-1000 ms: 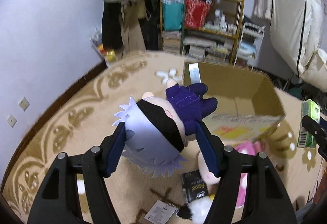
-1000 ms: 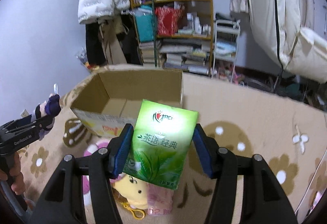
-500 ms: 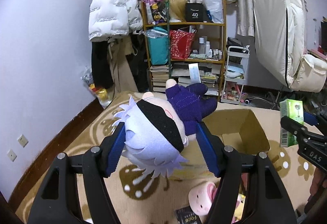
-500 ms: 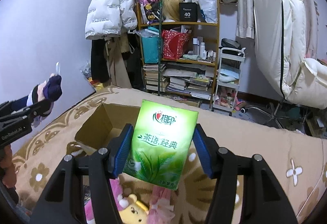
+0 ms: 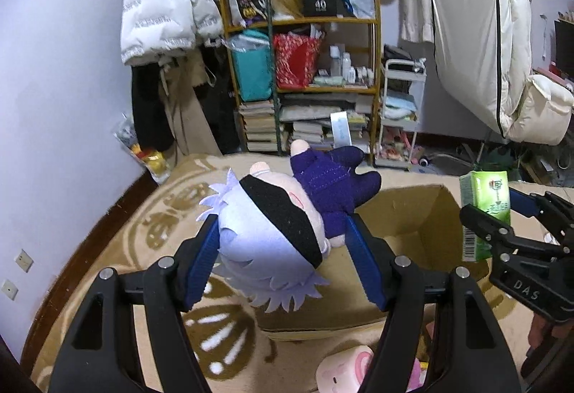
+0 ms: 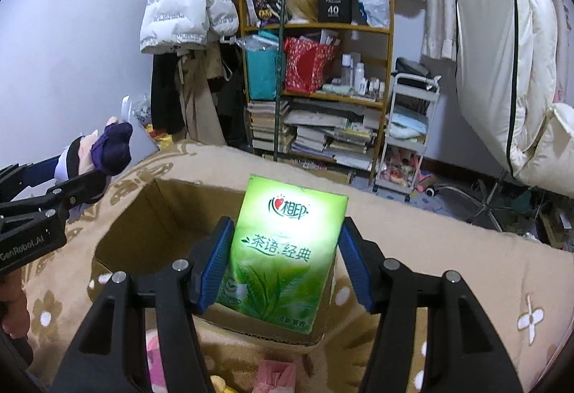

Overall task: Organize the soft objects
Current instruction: 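Drop the doll into the box with the left tool while the right tool drops the tissue pack in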

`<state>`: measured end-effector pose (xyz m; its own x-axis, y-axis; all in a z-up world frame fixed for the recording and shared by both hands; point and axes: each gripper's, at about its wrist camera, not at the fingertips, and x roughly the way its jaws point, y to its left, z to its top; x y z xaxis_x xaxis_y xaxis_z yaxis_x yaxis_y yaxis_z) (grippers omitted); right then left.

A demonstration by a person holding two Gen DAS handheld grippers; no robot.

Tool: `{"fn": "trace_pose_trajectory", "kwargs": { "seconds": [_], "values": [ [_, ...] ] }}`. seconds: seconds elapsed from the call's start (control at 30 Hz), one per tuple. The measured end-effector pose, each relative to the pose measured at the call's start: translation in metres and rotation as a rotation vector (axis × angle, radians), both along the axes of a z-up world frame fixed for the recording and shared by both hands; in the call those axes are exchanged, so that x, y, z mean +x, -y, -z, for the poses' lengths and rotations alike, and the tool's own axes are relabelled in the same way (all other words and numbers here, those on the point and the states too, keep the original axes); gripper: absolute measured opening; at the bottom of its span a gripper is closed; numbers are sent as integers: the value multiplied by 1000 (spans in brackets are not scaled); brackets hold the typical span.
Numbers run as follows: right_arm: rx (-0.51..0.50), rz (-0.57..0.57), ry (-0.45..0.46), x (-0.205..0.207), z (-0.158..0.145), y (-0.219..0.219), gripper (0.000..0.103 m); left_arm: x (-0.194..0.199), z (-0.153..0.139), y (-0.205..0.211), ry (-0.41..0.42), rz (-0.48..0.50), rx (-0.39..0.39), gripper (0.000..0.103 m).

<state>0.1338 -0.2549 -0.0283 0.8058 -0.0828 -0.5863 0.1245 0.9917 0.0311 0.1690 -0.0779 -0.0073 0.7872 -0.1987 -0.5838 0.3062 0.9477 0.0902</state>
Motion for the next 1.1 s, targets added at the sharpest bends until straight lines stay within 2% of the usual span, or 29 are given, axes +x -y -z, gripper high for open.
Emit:
{"fn": "trace_pose_trajectory", "kwargs": {
  "seconds": [0.1, 0.33, 0.7, 0.77, 0.8, 0.87, 1.03, 1.1],
  "values": [
    [11, 0, -20, 5, 11, 2, 63, 8, 15, 7, -42, 22, 5, 70],
    [43, -5, -47, 10, 25, 4, 63, 10, 37, 19, -86, 73, 22, 73],
    [69, -25, -56, 6, 27, 5, 64, 11, 36, 11, -76, 48, 13, 79],
    [73, -27, -53, 5, 26, 5, 65, 10, 34, 8, -78, 34, 10, 85],
    [79, -29, -48, 3, 23, 5, 67, 9, 32, 6, -78, 28, 4, 86],
    [90, -29, -26, -2, 16, 6, 82, 6, 27, 0, -79, 15, -6, 89],
    [91, -17, 8, -15, -1, 4, 99, -3, 14, -11, -80, -18, -19, 97],
    [99, -12, 20, -22, -8, 3, 103, -10, 7, -16, -84, -18, -28, 103]
  ]
}}
